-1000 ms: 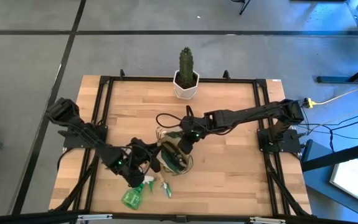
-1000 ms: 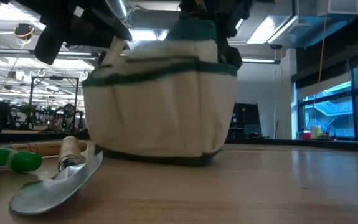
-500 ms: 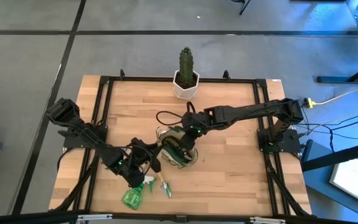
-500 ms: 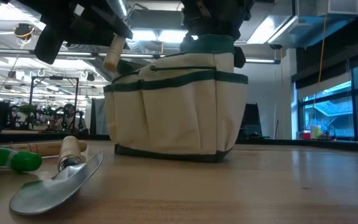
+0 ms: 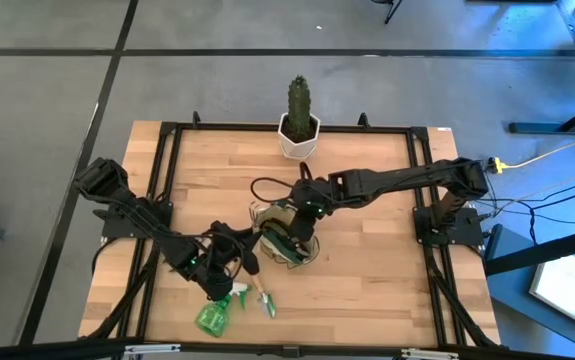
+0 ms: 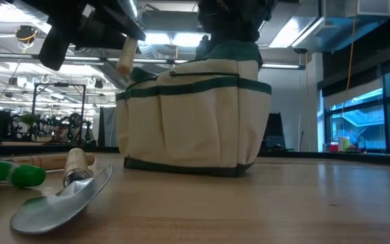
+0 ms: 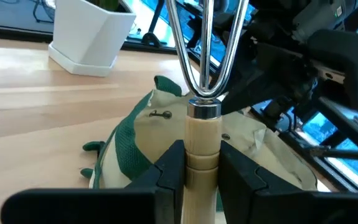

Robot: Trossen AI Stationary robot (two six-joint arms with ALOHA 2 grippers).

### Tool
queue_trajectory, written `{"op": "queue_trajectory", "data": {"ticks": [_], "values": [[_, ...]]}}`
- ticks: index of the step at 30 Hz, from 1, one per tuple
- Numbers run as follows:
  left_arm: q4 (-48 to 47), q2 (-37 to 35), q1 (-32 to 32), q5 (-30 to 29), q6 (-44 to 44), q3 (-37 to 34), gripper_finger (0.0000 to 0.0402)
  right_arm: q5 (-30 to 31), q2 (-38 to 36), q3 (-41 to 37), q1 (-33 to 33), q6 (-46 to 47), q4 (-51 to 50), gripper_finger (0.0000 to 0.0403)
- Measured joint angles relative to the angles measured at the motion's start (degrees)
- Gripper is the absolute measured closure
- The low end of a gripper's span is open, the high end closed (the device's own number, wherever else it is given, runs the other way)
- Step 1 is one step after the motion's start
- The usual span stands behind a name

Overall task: Pick & Place Garden tools in Gardening bag
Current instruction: Put the brown hand rake into the green gardening bag

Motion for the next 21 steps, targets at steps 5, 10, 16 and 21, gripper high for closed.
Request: {"op": "queue_trajectory", "data": {"ticks": [5, 10, 16, 21], "values": [[0.4, 0.0, 0.0, -3.8, -2.3, 0.0, 0.0339, 0.3, -0.8, 0.2, 0.0, -2.4, 1.2, 0.0166], [2.5, 0.0, 0.0, -7.9, -3.0, 0.0, 0.0339, 0.1, -2.9, 2.8, 0.0, -7.0, -0.5, 0.0141], [2.6, 0.0, -0.1, -9.2, -3.0, 0.1, 0.0339, 0.8, -7.1, 3.9, 0.0, -7.3, -1.9, 0.0148], [3.0, 0.0, -0.5, -3.9, -1.1, 0.1, 0.0339, 1.1, -9.2, 4.0, 0.0, -7.3, -2.4, 0.0161]]}}
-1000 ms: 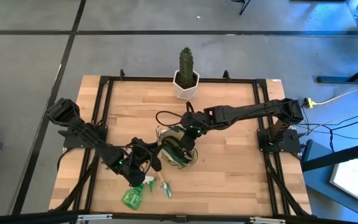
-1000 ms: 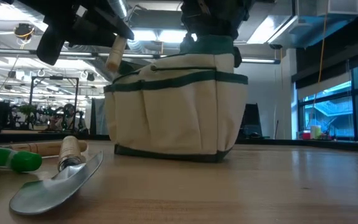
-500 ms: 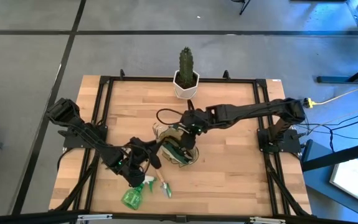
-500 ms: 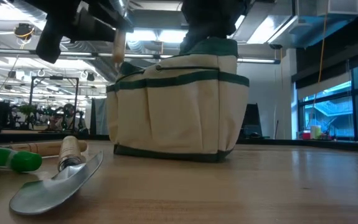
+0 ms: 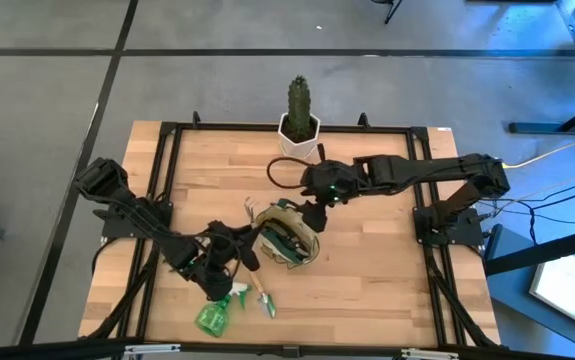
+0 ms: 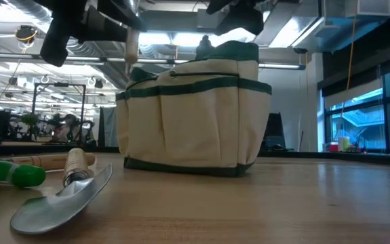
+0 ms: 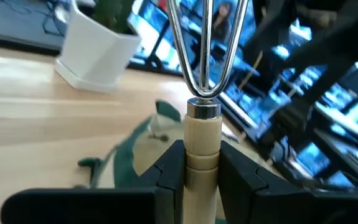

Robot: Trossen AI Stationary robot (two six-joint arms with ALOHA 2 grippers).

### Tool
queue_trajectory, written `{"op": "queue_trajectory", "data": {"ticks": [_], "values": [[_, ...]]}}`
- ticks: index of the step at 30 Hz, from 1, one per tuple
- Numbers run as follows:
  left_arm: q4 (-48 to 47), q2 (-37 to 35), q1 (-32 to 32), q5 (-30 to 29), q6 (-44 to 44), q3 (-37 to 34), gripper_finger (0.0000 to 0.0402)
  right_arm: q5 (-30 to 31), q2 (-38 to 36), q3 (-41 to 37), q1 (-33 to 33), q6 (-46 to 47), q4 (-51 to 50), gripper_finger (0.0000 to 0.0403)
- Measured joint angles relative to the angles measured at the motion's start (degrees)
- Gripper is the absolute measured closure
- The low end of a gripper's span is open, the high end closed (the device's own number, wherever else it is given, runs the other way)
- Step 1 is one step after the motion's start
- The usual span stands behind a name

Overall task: Pick & Place Garden tools in Gardening bag
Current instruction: Put the brown hand rake into the green gardening bag

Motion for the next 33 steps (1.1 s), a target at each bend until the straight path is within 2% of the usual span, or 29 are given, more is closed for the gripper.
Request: {"op": "queue_trajectory", "data": {"ticks": [4, 10, 13, 16, 18, 22, 25, 29, 33], "values": [[3.6, 0.0, -0.5, 3.2, 4.8, 0.0, 0.0339, 0.0, -0.6, 0.0, 0.2, 0.0, -3.2, 0.0164], [20.4, 0.0, 2.2, 11.8, 22.1, 0.0, 0.0339, 0.0, -0.8, 0.0, 1.7, -1.1, -7.6, 0.0165], [26.5, 0.0, 3.4, 12.2, 27.5, 0.0, 0.0339, 0.0, -1.1, 0.0, 2.8, -1.5, -8.7, 0.0165], [27.6, 0.0, 3.3, 8.2, 28.5, 0.3, 0.0339, 0.1, -1.9, -0.1, 4.0, -1.5, -11.3, 0.0165], [27.5, 0.0, 3.3, 8.1, 29.0, 0.8, 0.0339, 0.7, -3.0, -0.1, 5.1, -1.4, -12.2, 0.0165], [27.4, 0.0, 4.3, 12.3, 32.9, 3.5, 0.0339, 2.8, -6.3, -0.1, 7.5, -0.6, -12.0, 0.0165], [27.9, 0.0, 5.4, 15.2, 36.6, 6.0, 0.0339, 3.0, -9.1, -0.1, 8.8, 0.7, -7.8, 0.0165], [30.3, 0.0, 8.3, 24.9, 40.0, 8.3, 0.0339, 1.2, -12.4, -0.1, 9.6, 0.9, -2.2, 0.0165], [38.8, 0.1, 11.0, 36.5, 43.9, 8.0, 0.0339, -3.0, -14.6, -1.1, 9.8, 0.3, 0.9, 0.0165]]}}
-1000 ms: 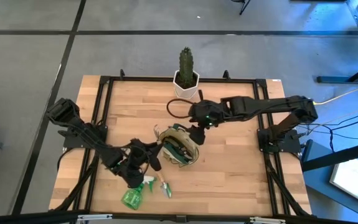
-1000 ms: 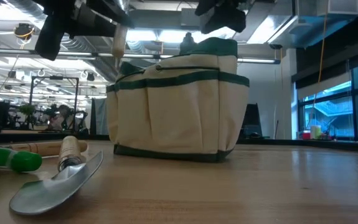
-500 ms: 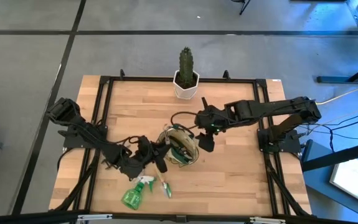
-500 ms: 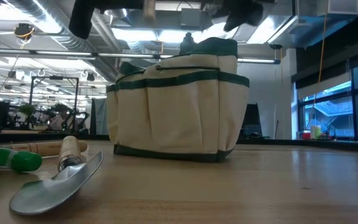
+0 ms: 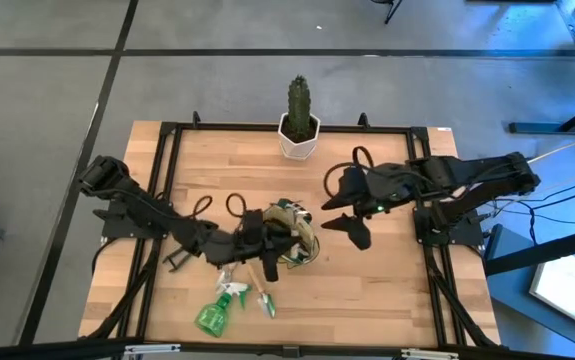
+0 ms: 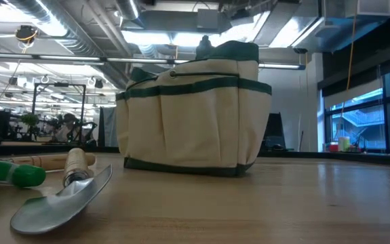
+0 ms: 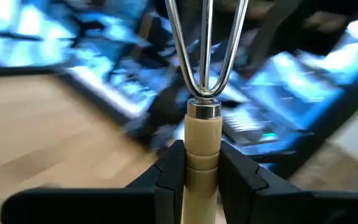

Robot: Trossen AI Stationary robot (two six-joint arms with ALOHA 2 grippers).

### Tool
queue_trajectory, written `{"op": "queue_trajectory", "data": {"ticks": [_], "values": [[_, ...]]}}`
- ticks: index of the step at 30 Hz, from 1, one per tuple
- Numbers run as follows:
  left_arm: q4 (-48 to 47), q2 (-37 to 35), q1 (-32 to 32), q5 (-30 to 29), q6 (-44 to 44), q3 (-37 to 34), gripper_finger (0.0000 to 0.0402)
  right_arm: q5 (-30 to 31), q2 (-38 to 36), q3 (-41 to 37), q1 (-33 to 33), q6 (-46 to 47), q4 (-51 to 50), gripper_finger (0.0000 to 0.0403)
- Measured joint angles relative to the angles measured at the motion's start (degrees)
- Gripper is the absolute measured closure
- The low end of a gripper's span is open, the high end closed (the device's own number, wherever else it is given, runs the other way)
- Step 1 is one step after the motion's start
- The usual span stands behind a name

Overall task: Pick & Place Garden tools in Gardening bag
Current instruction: Put the brown hand rake into the green gardening bag

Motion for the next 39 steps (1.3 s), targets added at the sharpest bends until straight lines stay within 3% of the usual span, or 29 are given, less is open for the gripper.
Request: {"op": "queue_trajectory", "data": {"ticks": [2, 7, 10, 14, 18, 21, 27, 33, 39], "values": [[3.3, 0.0, 1.4, 5.5, 2.1, 0.0, 0.0339, -1.4, -1.3, -2.0, 0.1, 0.4, 2.1, 0.0165], [11.2, -0.1, 6.4, 25.8, 2.7, 0.0, 0.0339, -3.0, -4.6, -10.1, 0.1, 4.5, 12.8, 0.0165], [12.1, 0.0, 9.1, 33.6, 0.2, -0.8, 0.0339, -3.1, -6.6, -15.2, 0.1, 8.2, 24.2, 0.0165], [25.1, 0.0, 11.8, 41.9, -3.0, -5.4, 0.0339, -3.3, -7.7, -20.4, 0.1, 12.0, 39.3, 0.0165], [44.5, 0.0, 13.8, 46.6, -6.4, -13.1, 0.0339, -3.9, -7.8, -24.6, 0.3, 13.3, 50.3, 0.0165], [51.4, -0.1, 15.3, 46.8, -10.7, -17.5, 0.0339, -3.9, -6.4, -26.9, 0.8, 15.1, 58.7, 0.0165], [54.2, -0.1, 16.9, 53.9, -14.6, -17.4, 0.0339, -0.5, -1.2, -27.9, 1.2, 16.5, 67.0, 0.0165], [51.2, 0.0, 17.3, 57.9, -15.5, -14.0, 0.0339, -4.4, 4.3, -27.9, 0.6, 17.0, 77.3, 0.0165], [50.4, 0.0, 17.2, 58.9, -16.7, -13.5, 0.0339, -5.4, 6.9, -25.5, 0.1, 16.8, 78.3, 0.0165]]}}
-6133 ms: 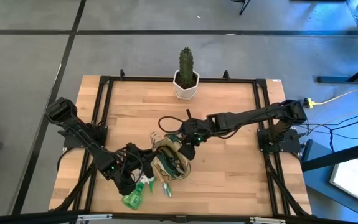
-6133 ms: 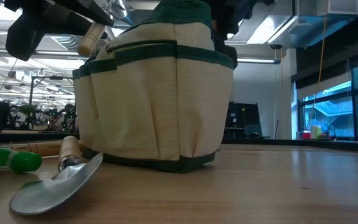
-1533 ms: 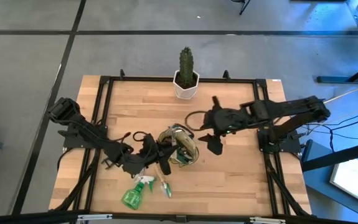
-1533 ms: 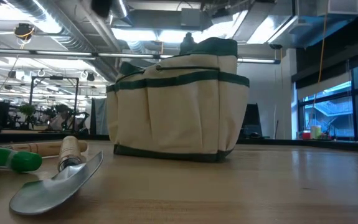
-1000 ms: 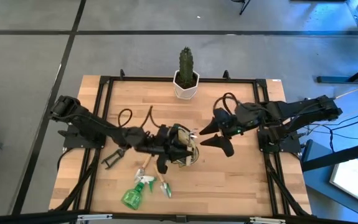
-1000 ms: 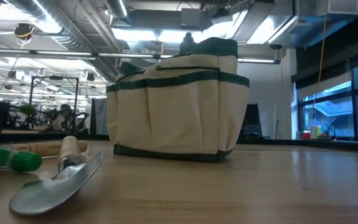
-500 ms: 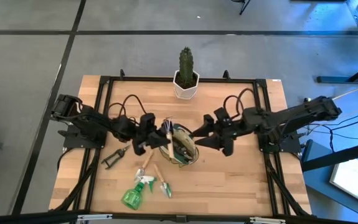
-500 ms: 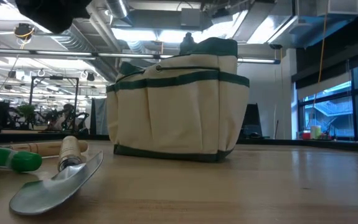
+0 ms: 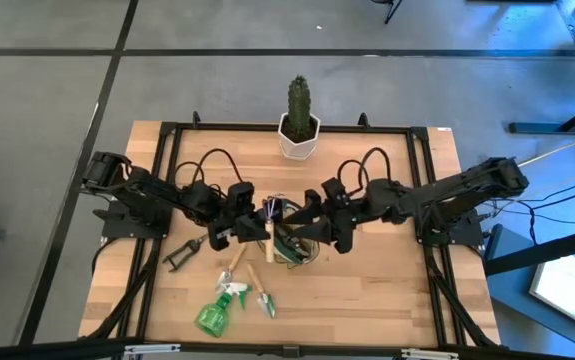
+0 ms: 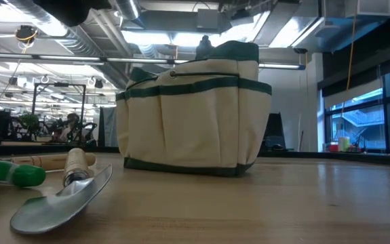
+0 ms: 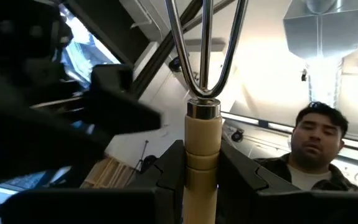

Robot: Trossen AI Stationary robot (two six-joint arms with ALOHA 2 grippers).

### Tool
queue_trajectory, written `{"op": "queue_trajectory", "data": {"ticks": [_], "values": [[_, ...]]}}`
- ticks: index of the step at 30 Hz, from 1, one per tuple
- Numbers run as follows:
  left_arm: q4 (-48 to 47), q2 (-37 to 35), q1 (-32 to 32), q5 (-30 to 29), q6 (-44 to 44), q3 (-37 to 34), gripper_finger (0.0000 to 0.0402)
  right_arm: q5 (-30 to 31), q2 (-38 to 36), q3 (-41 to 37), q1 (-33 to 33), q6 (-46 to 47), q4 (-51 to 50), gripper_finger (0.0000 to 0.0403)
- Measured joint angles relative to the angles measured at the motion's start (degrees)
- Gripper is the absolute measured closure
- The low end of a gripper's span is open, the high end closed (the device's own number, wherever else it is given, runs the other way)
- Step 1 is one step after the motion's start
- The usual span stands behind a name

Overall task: Pick & Place Garden tools in Gardening bag
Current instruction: Put the brown hand rake into the green gardening bag

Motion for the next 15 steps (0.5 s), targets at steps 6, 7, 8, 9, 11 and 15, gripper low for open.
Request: {"op": "queue_trajectory", "data": {"ticks": [6, 7, 8, 9, 11, 15], "values": [[2.8, 2.9, -0.5, 0.0, -2.2, 0.3, 0.0339, -1.7, 2.0, 5.9, -0.1, -3.9, -5.0, 0.0158], [3.6, 3.7, -0.5, 0.0, -2.6, 0.6, 0.0339, -1.7, 2.2, 6.7, -0.2, -4.5, -6.9, 0.0155], [4.4, 4.5, -0.5, 0.0, -2.9, 1.0, 0.0339, -1.7, 2.4, 7.4, -0.2, -4.8, -8.3, 0.0151], [4.5, 5.2, -0.5, 0.0, -3.2, 1.5, 0.0339, -1.7, 2.4, 7.6, -0.2, -4.9, -9.7, 0.0148], [4.3, 6.6, -0.5, 0.2, -3.6, 2.7, 0.0339, -1.7, 2.5, 7.6, -0.3, -4.9, -10.5, 0.0143], [4.3, 8.9, -0.5, 1.2, -4.6, 5.1, 0.0339, -1.3, 2.5, 7.7, -0.3, -5.0, -10.5, 0.0139]]}}
